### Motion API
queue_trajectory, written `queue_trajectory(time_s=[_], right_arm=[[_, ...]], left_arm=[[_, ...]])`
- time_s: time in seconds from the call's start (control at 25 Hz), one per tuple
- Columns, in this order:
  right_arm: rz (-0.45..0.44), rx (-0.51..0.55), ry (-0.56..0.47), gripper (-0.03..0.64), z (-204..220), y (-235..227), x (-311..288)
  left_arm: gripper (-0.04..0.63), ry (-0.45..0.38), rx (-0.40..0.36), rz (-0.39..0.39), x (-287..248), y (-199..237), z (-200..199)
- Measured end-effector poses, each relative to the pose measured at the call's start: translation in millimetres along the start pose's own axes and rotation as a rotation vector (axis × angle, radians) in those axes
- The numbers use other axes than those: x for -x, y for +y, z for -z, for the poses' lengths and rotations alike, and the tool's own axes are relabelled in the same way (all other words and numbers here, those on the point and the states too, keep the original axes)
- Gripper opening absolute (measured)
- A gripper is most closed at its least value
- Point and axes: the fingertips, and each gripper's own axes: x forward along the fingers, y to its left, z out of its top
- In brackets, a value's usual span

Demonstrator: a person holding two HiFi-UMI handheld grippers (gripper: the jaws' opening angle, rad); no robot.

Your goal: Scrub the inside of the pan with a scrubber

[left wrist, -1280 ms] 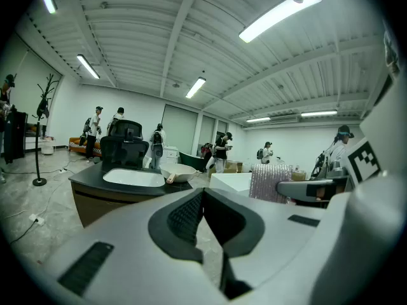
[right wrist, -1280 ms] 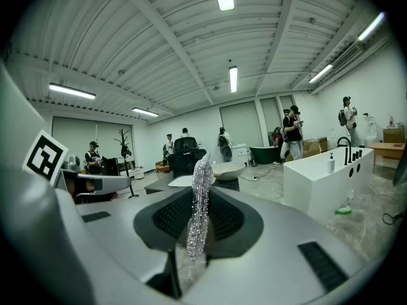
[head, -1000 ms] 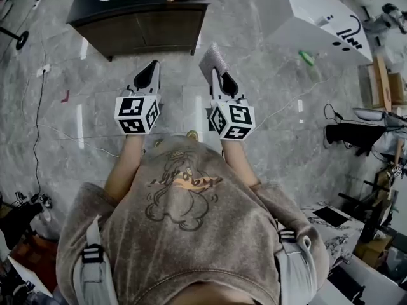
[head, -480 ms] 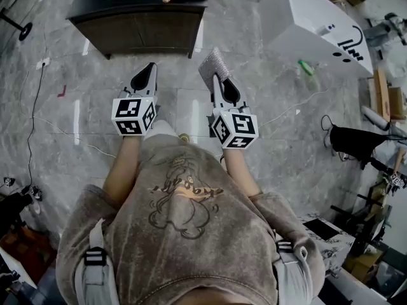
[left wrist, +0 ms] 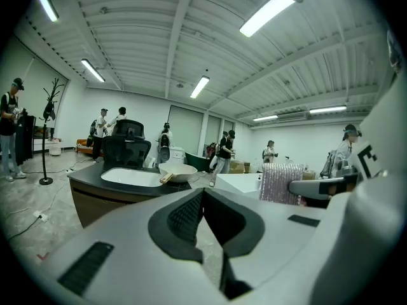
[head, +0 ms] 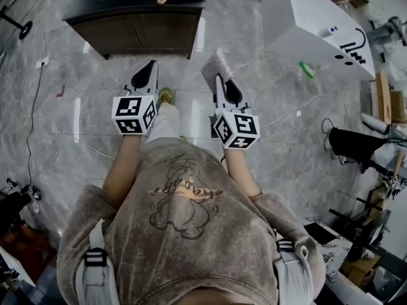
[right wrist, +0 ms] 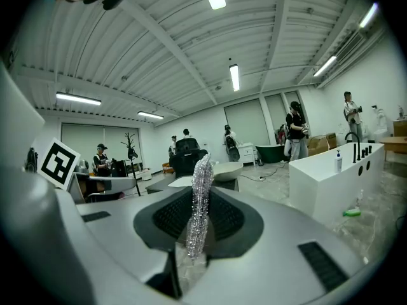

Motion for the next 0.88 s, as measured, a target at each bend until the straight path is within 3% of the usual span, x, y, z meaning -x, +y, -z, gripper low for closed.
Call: queue_trajectory(time_s=[0.88], right_arm=[[0.003, 0.013, 0.023, 0.084, -49, -57, -176]], left_arm=[[0.017, 0.022, 0.006, 0.039, -179, 80, -54]])
